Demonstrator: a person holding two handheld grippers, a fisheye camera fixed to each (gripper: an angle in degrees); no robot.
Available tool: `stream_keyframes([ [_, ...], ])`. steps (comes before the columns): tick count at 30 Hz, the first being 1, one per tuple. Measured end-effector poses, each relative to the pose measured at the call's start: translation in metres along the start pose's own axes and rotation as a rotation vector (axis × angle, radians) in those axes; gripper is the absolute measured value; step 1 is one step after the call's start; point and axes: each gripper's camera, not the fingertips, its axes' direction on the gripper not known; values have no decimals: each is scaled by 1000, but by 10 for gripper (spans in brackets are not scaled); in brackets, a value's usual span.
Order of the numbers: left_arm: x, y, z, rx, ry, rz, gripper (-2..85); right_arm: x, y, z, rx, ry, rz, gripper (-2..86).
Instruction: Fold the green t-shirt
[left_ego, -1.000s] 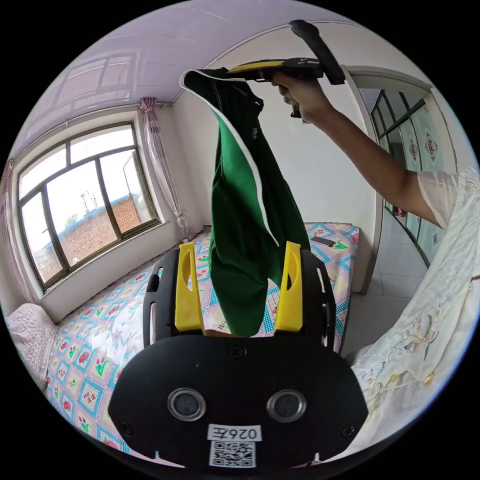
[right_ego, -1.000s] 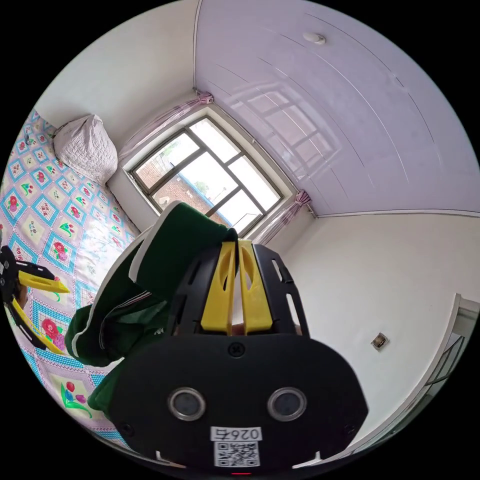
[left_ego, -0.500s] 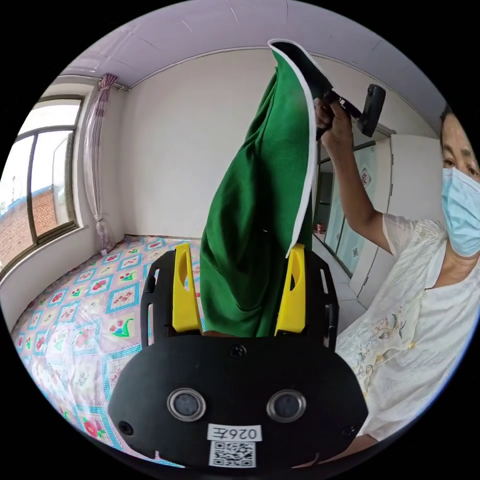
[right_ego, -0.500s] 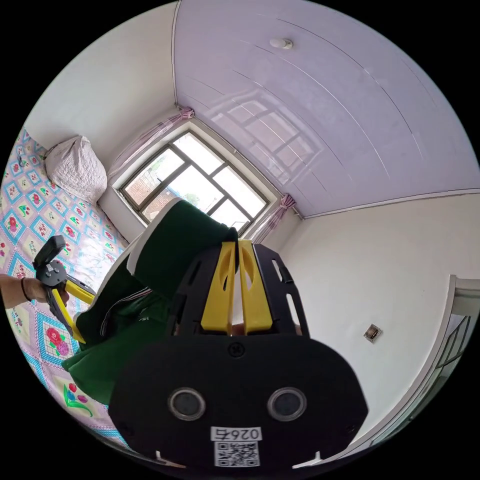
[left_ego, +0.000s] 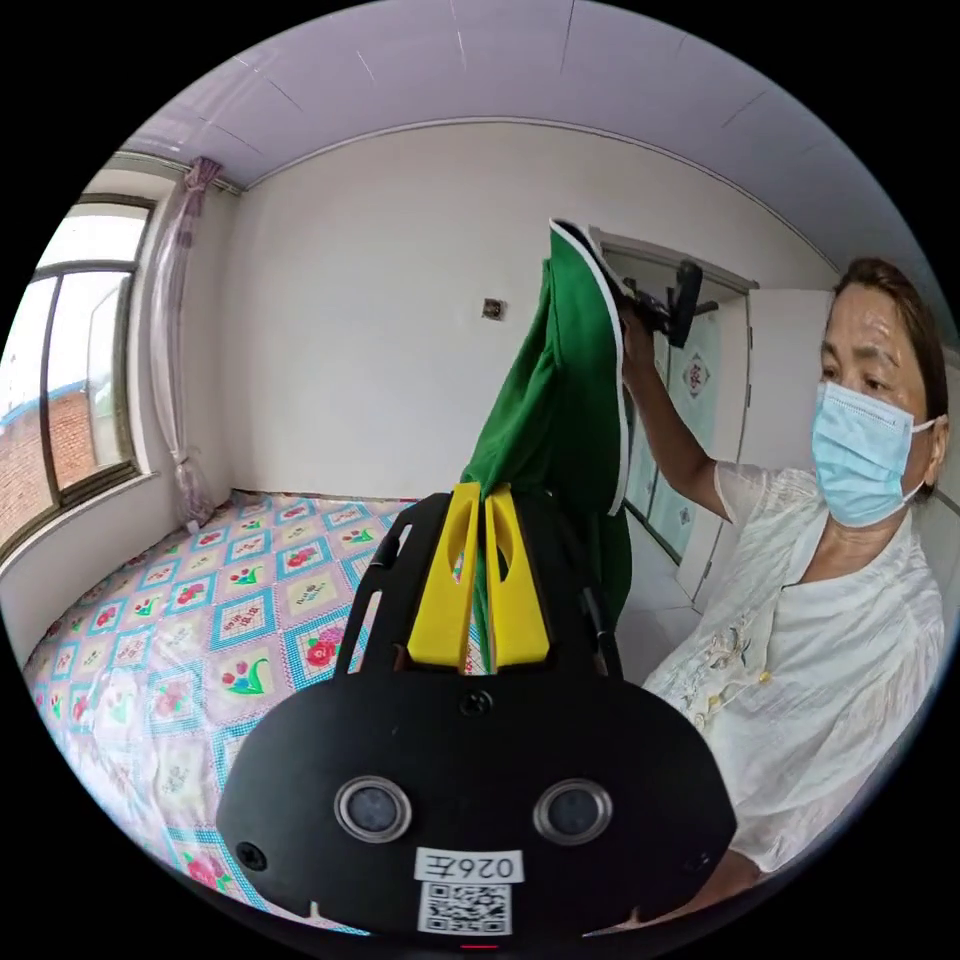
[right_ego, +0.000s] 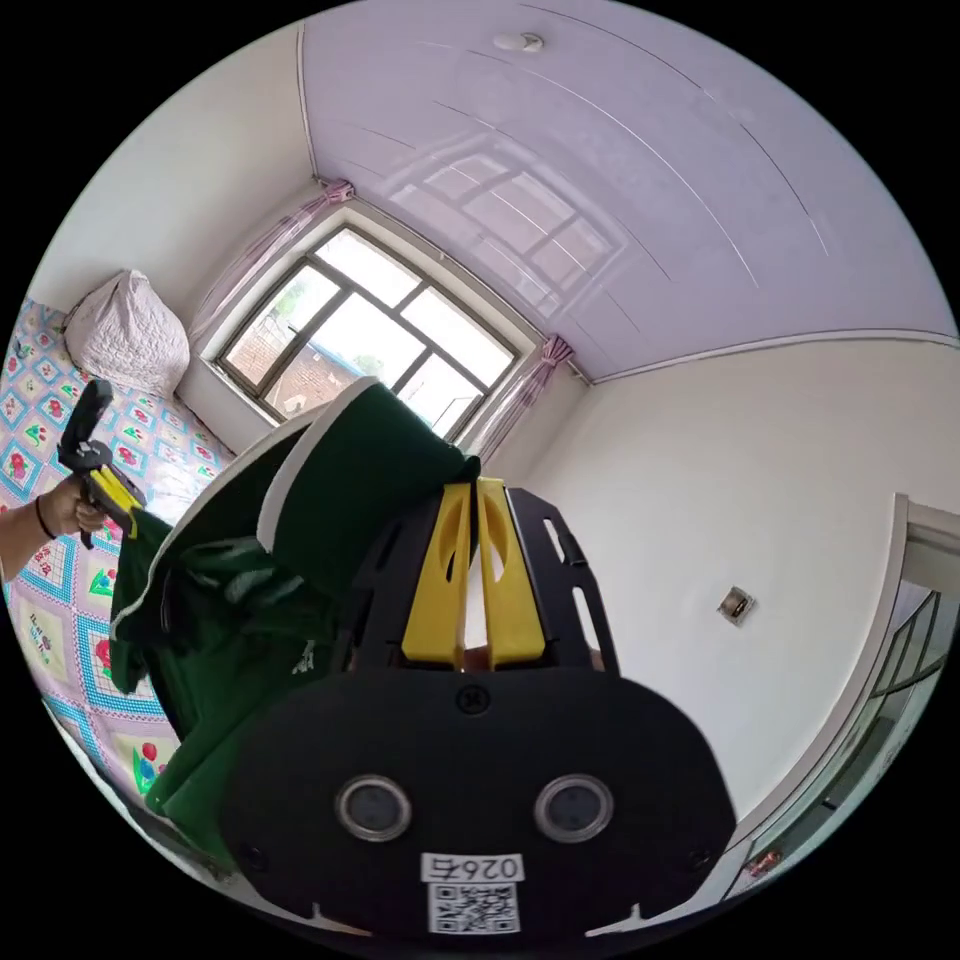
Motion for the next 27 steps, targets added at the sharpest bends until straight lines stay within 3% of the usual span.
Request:
stream_keyframes([
  [5,61,-60,-77,39,-274,100,-9,44,22,20,-50,-140,124,-13],
  [10,164,-119,-118,-18,-619,308,-9,61,18,-31,135,-96,160,-12],
  [14,185,-152,-133,-72,-742,329,-9,76,-6,-40,190,-89,152,-12],
  [20,124,-183,-129,-159,-746,199,-9,108,-40,28,173,-170,164,-13],
  [27,-90,-126,-43,-337,-631,-122,-7,57,-24,283,-155,-351,101,-15],
])
